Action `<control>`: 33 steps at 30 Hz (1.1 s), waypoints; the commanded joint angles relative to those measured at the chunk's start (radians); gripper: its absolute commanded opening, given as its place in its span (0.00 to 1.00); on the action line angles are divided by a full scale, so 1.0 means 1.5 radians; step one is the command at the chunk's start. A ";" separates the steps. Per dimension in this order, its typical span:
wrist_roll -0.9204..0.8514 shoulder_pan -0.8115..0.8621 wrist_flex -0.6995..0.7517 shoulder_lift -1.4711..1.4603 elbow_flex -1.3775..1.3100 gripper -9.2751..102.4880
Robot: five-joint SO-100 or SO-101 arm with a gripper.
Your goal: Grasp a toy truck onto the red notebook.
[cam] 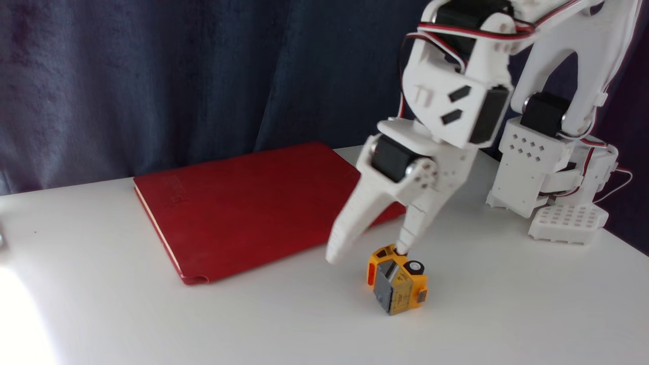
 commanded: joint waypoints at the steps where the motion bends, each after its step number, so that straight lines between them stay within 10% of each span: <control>1: -0.011 -0.008 0.027 0.003 -0.039 0.39; 33: -0.072 -0.050 -0.030 -0.015 0.059 0.38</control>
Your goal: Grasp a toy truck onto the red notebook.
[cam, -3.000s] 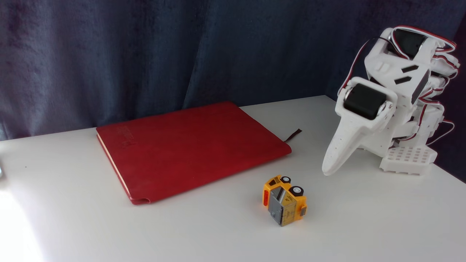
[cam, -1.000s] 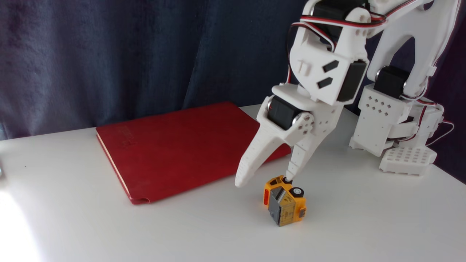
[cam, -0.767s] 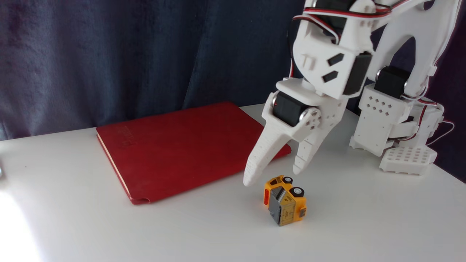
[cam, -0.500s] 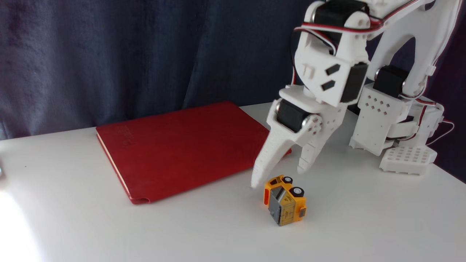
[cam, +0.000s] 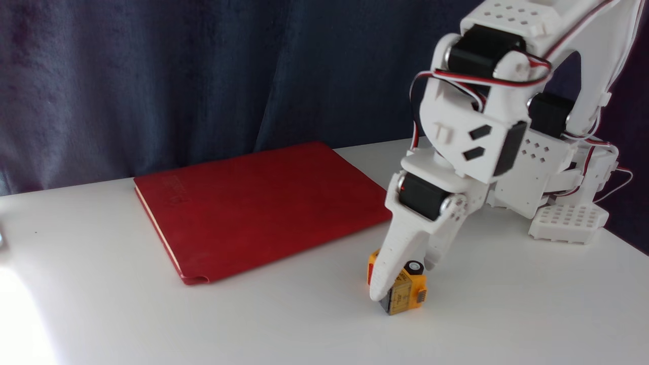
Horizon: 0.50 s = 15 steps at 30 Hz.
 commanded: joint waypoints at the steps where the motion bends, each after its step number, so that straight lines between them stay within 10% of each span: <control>1: 0.004 -0.009 -0.003 0.000 -0.029 0.38; 15: -0.019 0.003 -0.025 0.020 0.000 0.32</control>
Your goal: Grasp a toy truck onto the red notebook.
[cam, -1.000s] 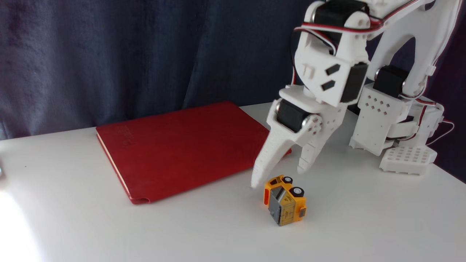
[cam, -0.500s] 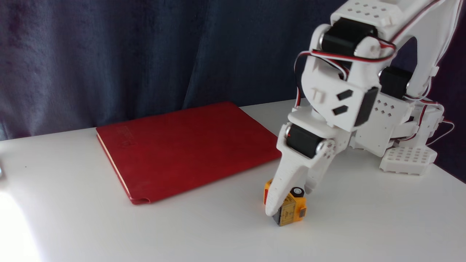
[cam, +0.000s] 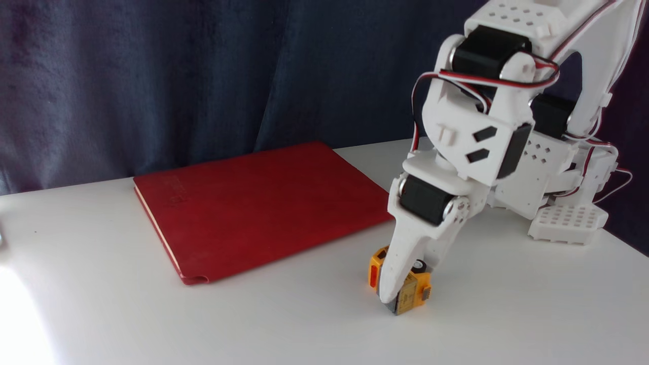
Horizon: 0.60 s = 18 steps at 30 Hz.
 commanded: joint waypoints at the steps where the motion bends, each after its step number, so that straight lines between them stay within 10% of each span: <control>1: -0.011 0.019 -0.005 0.020 0.000 0.32; 18: -0.040 0.058 -0.004 0.012 -0.001 0.24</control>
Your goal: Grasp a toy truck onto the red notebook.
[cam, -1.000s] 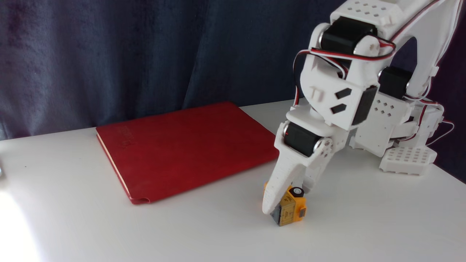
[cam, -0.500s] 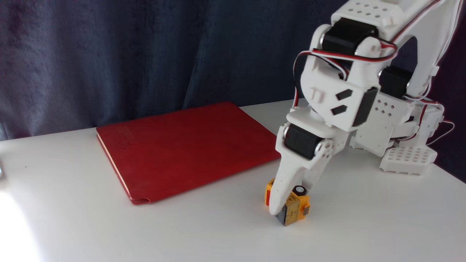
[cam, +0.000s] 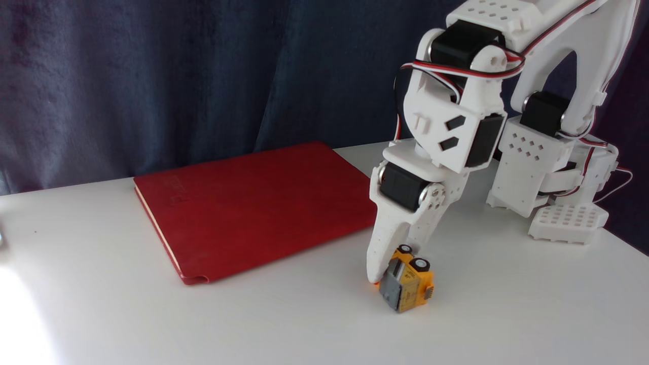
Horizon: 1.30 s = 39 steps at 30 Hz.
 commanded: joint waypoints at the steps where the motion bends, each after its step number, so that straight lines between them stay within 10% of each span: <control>1: 0.007 -0.014 0.004 0.011 -0.005 0.24; 26: -0.038 -0.005 0.125 0.242 0.087 0.08; 32: -0.123 0.084 0.358 0.308 -0.179 0.08; 39: -0.214 0.263 0.415 -0.014 -0.499 0.08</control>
